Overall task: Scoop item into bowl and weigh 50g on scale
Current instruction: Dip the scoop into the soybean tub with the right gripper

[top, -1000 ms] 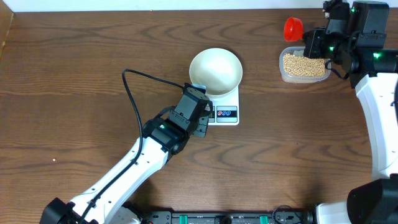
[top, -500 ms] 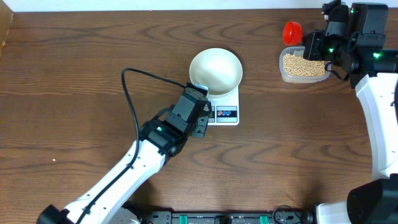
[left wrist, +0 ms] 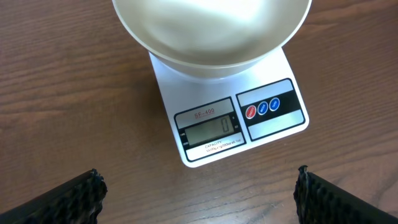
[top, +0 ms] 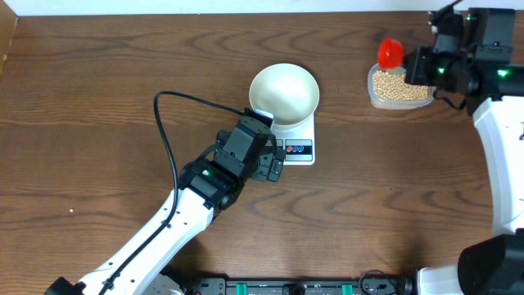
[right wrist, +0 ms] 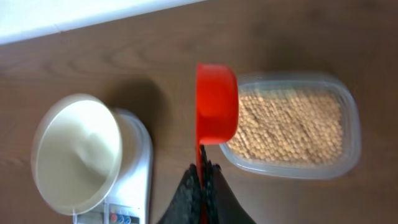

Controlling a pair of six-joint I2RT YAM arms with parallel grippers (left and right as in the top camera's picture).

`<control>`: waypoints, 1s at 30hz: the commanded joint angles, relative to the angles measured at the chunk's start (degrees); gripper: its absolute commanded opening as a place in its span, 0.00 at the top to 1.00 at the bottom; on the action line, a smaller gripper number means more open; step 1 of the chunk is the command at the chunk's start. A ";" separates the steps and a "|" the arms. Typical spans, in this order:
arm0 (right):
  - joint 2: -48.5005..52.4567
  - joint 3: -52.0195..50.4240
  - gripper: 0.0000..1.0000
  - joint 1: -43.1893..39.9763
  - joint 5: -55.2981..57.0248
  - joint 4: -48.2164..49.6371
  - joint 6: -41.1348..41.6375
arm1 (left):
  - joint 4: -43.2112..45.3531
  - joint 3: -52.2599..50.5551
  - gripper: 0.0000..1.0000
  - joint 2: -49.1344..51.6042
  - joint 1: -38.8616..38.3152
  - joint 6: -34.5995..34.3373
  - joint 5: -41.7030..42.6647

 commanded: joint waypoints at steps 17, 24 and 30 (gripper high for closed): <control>25.35 30.12 0.99 -2.27 14.01 -25.18 -6.16 | 0.02 -0.11 0.01 -0.44 0.09 0.31 -0.90; 28.22 30.05 0.99 -2.91 16.02 -25.94 -7.82 | 0.02 -0.11 0.01 -0.44 0.09 0.31 -0.90; 31.19 30.05 0.99 -3.02 13.68 -28.61 -7.85 | 0.02 -0.11 0.01 -0.44 0.09 0.33 -0.90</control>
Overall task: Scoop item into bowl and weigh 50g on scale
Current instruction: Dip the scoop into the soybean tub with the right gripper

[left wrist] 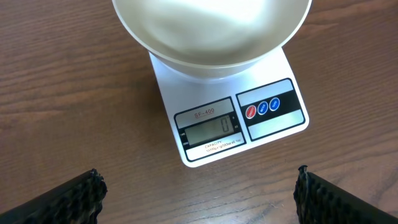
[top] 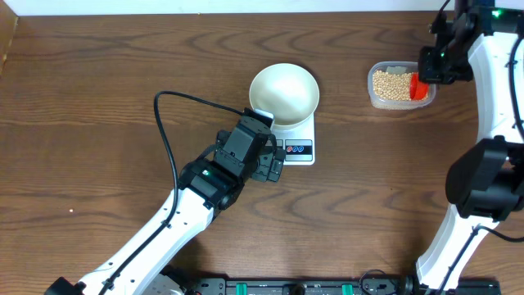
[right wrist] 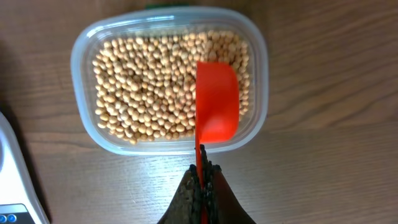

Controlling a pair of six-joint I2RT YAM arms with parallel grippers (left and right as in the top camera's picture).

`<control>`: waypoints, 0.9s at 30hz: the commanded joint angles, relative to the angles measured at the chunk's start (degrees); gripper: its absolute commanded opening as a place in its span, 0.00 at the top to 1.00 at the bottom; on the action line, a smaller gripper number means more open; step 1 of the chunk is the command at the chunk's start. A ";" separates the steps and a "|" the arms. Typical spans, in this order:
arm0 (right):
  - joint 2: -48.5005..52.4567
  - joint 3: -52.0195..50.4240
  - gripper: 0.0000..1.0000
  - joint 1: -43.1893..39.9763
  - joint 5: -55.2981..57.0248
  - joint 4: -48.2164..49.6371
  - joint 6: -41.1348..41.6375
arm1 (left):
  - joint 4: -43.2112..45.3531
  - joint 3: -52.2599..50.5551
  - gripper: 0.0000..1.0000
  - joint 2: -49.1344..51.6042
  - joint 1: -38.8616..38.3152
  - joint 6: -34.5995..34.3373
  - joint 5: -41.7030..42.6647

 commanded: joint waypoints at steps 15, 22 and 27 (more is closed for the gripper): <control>5.27 0.68 0.99 -2.71 -21.22 -0.96 -3.98 | 0.02 -0.11 0.01 -0.44 0.09 0.31 -0.92; 5.60 -0.24 0.99 -8.31 -30.27 -0.46 -7.39 | 0.02 -0.11 0.01 -0.44 0.09 0.31 -0.92; 8.46 -1.49 0.99 -11.30 -36.11 -0.68 -9.07 | 0.02 -0.11 0.01 -0.44 0.09 0.31 -0.92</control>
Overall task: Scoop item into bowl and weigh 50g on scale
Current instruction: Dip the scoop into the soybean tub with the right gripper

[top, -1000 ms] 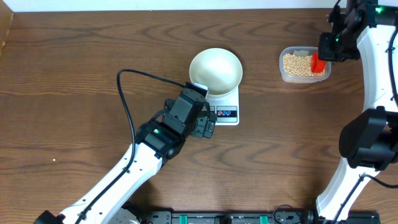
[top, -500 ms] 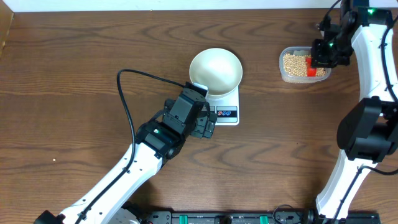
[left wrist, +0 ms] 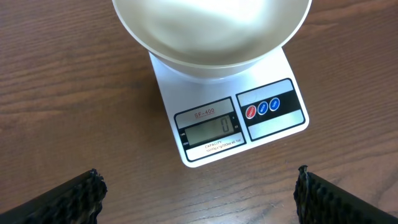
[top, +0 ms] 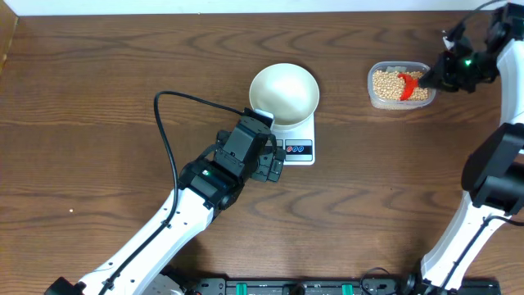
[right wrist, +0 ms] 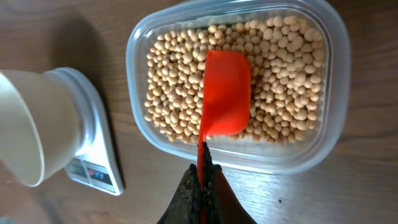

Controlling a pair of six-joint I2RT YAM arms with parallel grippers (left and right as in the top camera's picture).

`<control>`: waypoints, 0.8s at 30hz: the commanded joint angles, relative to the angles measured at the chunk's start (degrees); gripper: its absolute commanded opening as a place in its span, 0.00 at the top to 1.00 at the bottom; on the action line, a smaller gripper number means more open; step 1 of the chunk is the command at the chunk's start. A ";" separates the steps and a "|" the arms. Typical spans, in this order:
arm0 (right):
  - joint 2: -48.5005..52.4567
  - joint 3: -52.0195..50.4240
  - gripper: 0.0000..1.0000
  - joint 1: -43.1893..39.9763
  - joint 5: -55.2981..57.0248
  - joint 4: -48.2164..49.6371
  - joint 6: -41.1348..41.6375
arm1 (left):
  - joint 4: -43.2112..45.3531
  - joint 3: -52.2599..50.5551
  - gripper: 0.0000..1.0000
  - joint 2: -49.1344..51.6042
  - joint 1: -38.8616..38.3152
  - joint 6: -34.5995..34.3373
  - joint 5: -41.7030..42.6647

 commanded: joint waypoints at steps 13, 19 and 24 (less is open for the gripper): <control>7.87 -1.99 0.99 -1.64 -11.50 -1.09 -4.11 | -0.09 -0.13 0.01 -0.42 0.09 0.31 -0.90; 7.87 -1.99 0.99 -4.74 -18.12 -3.65 -6.64 | -0.83 -0.13 0.01 -0.37 0.09 0.31 -0.90; 7.87 -2.58 0.99 -8.28 -25.57 -5.25 -10.49 | -0.87 -0.13 0.01 -0.37 0.09 0.31 -0.92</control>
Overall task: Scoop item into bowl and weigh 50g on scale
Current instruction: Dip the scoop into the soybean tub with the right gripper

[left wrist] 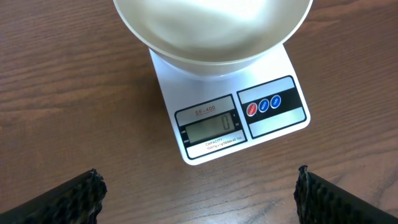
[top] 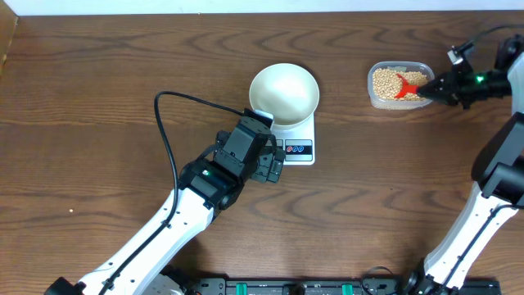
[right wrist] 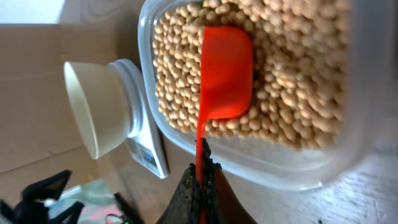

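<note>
An empty cream bowl point(top: 283, 92) stands on a white digital scale point(top: 296, 146) at mid-table; the display point(left wrist: 208, 129) reads 0. A clear tub of soybeans point(top: 399, 85) sits at the far right. My right gripper point(right wrist: 201, 177) is shut on the handle of a red scoop point(right wrist: 225, 71), whose cup lies tilted among the beans in the tub point(right wrist: 292, 93). My left gripper point(left wrist: 199, 196) hangs open just in front of the scale, nothing between its fingers.
A black cable point(top: 168, 131) loops over the wood left of the scale. The table's far edge meets a white wall. The left arm lies across the near left of the table.
My right gripper has tipped further over at the tub's right end, and the scoop's cup now lies more steeply in the beans. The left gripper, bowl and scale have not moved.
At first my right gripper held the red scoop above the tub's left edge. Then the scoop was over the tub's right side. Then its cup rested on the beans, and now it lies tilted into them. The scale has read 0 throughout.
</note>
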Controlling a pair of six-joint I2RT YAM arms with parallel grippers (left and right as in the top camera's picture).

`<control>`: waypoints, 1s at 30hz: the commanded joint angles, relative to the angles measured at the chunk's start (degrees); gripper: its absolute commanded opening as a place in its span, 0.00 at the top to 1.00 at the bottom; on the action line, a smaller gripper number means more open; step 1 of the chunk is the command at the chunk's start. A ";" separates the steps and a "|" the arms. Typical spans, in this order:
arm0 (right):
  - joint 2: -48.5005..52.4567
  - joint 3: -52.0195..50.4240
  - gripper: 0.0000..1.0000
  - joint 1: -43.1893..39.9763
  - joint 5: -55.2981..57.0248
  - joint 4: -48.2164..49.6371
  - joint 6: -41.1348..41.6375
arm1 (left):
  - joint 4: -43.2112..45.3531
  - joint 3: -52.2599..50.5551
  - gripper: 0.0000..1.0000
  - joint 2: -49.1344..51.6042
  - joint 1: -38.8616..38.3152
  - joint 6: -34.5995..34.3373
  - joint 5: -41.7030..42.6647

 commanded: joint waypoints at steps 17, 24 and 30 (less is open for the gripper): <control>0.59 -11.41 0.99 -5.88 -17.40 8.96 -3.02 | -0.39 -0.13 0.01 -0.37 0.09 0.31 -0.87; 0.61 -12.04 0.99 -3.54 -16.46 10.56 -2.95 | -0.39 -0.13 0.01 -0.37 0.09 0.31 -0.87; 0.61 -13.46 0.99 -2.91 -16.33 13.64 -0.57 | -0.39 -0.13 0.01 -0.37 0.09 0.31 -0.87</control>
